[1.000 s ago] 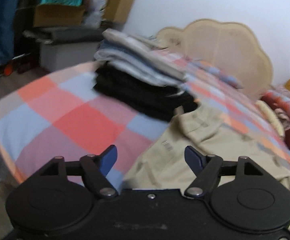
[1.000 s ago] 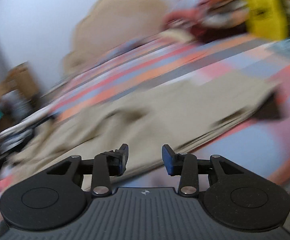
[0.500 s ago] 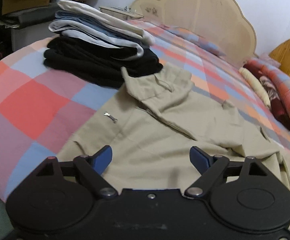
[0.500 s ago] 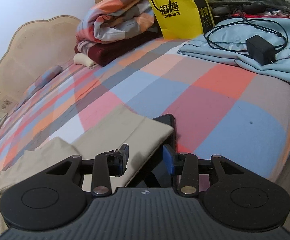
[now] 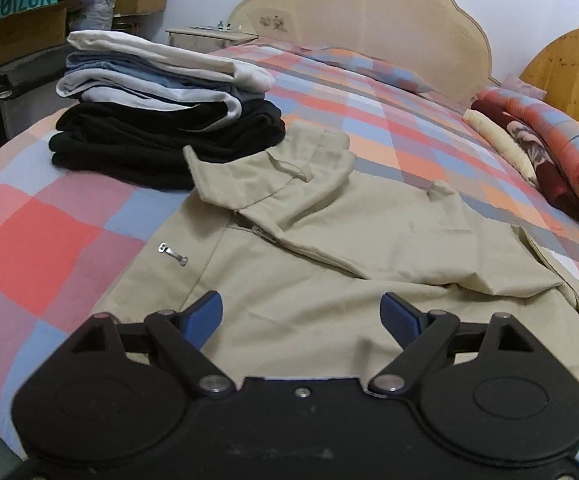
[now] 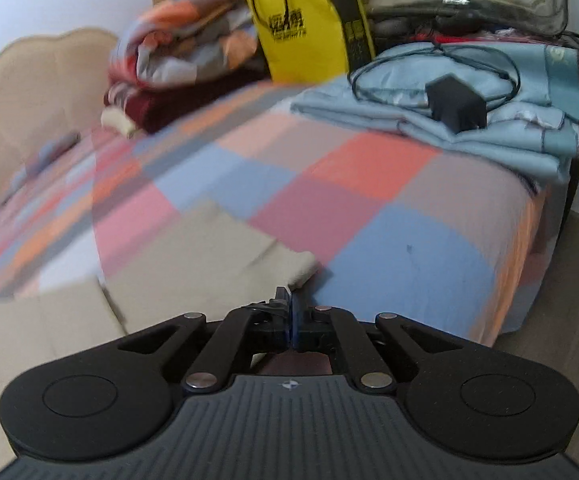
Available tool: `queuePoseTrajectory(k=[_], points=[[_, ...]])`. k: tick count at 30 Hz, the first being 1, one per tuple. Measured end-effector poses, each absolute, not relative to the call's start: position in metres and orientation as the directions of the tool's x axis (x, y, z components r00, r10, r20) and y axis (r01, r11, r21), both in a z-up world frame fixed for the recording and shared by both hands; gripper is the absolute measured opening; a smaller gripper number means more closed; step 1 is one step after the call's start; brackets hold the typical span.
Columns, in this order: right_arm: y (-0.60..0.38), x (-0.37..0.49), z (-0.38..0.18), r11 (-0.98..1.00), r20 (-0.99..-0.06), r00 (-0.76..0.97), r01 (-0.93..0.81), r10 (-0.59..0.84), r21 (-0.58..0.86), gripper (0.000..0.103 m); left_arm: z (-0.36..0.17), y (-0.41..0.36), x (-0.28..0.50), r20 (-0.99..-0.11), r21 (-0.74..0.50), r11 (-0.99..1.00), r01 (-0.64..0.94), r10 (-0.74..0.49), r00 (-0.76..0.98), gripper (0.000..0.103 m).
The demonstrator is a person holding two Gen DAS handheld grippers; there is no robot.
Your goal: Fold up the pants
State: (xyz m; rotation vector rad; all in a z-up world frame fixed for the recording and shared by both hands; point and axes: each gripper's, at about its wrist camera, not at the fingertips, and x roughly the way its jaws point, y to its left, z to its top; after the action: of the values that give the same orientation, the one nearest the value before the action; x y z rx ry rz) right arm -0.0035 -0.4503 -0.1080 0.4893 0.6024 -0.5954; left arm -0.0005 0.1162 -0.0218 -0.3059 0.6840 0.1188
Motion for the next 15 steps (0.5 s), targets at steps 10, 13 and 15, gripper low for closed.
queuePoseTrajectory(k=[10,13,15], points=[[-0.328,-0.014,-0.049,0.971,-0.477,0.857,0.238,-0.194,0.033,0.091,0.008,0.117,0.024,-0.595,-0.131,0.984,-0.123,0.021,0.804,0.097],[-0.289,0.002,-0.06,0.997,-0.519,0.851,0.081,-0.079,-0.019,0.094,0.015,0.121,0.047,-0.596,-0.098,0.989,-0.11,0.03,0.803,0.097],[-0.271,0.014,-0.071,0.996,-0.558,0.828,0.022,-0.064,-0.081,0.094,0.019,0.127,0.064,-0.594,-0.086,0.99,-0.108,0.036,0.803,0.098]])
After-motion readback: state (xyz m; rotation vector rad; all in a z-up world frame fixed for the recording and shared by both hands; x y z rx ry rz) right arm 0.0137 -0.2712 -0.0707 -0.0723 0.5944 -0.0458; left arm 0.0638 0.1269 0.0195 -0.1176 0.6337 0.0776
